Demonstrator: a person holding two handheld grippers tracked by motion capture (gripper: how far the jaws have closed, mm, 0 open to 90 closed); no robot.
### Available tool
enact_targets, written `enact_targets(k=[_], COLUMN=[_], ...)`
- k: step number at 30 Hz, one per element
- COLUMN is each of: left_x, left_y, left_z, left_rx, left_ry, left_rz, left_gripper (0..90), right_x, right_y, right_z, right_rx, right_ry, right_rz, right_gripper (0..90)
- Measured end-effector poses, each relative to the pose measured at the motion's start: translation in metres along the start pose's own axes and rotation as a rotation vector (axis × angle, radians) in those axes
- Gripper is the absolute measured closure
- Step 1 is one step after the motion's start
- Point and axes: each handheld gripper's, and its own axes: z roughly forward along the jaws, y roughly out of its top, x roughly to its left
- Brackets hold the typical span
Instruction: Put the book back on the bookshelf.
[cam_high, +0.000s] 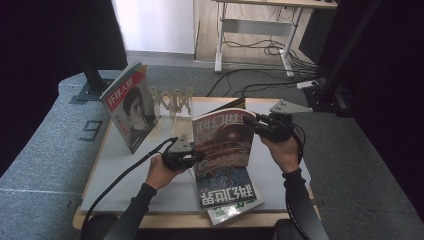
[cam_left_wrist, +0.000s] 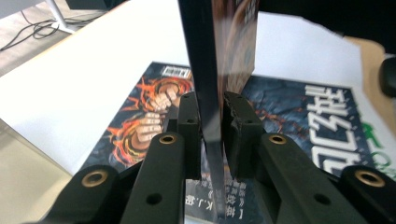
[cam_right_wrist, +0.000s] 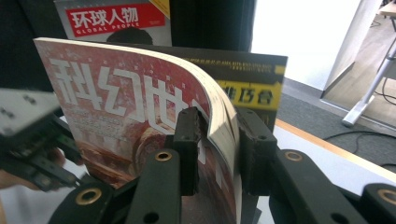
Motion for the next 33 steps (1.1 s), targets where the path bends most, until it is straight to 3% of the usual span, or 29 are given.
enact_targets(k=[15,26,30,33], left_x=[0.01,0.014,0.014,0.015], left_y=[0.045,0.086,0.093,0.094], left_z=[-0.018,-0.03,-0.031,-0.03], left_rx=[-0.026,-0.026,-0.006,-0.001], left_ry=[-0.044,-0.056,-0.049,-0.062], left_rz=[-0.019,0.007,0.018,0.004], left_gripper=[76.3,72.0,78.8,82.0], right_x=[0.0,0.0,0.0,0.0], right_y=[-0.001,-0.002,-0.002,-0.002], right_z=[0.0,-0.001,-0.001,-0.001], right_rx=[0.003,0.011,0.015,0.015], right_ry=[-0.013,-0.024,-0.027,-0.03], right_rz=[-0.011,-0.025,-0.029,-0.028], right_gripper=[70.0,68.8,68.3,67.6])
